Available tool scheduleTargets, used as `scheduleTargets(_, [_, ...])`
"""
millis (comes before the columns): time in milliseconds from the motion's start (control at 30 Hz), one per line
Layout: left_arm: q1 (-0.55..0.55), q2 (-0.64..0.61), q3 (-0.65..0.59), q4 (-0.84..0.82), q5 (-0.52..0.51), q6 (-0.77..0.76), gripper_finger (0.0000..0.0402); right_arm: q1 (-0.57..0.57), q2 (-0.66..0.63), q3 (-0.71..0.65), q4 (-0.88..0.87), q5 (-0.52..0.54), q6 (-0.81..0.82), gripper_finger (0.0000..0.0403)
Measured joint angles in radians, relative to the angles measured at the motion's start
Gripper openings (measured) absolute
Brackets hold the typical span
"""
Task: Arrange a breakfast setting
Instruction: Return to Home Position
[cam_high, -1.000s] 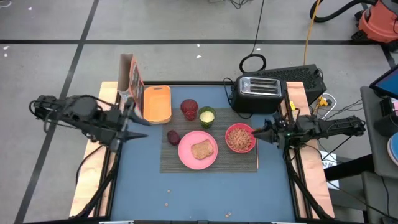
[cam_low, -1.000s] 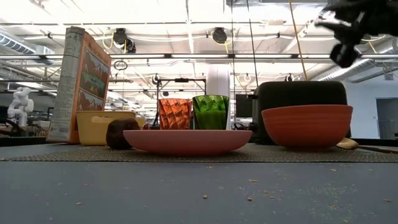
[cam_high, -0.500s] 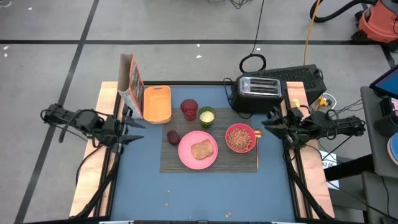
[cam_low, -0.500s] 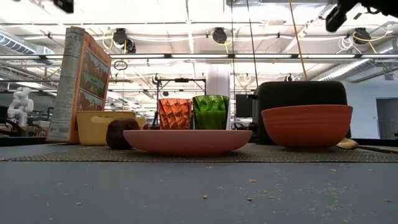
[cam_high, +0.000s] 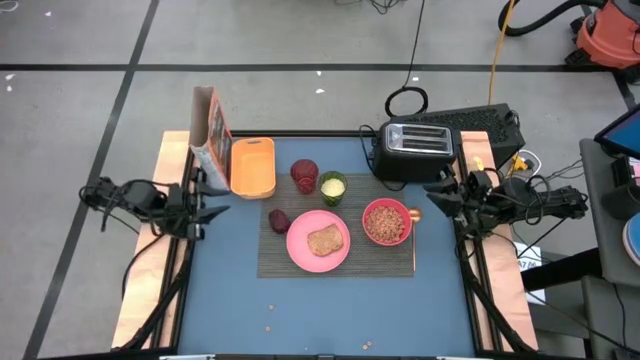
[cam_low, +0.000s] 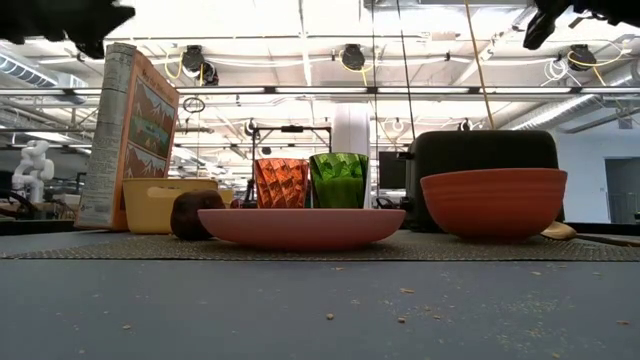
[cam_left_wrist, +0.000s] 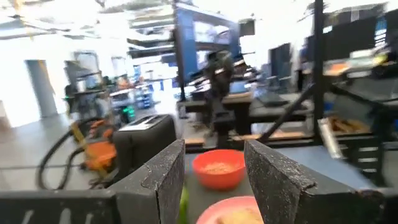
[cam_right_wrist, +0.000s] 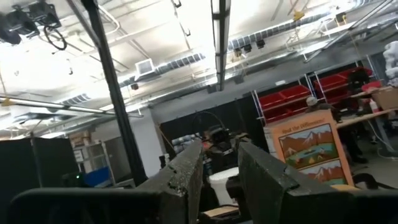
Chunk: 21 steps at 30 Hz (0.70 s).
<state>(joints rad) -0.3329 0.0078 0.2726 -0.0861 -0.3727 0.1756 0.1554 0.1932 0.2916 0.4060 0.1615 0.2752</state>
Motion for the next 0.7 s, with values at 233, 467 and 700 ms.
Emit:
scheduleTargets(233, [0.054, -0.004, -0.131, 0.171, -0.024, 0.031, 0.0173, 0.0, 0.018, 0.0, -0.006, -0.006, -0.008, 0.0095])
scheduleTargets(467, [0.137, -0.001, -0.263, 0.322, -0.022, 0.014, 0.0173, 0.0, 0.034, 0.0, -0.015, -0.005, -0.031, 0.0095])
scheduleTargets(700, [0.217, -0.002, -0.263, 0.315, -0.021, 0.021, 0.0173, -0.051, 0.104, 0.0, -0.014, 0.025, -0.144, 0.0095])
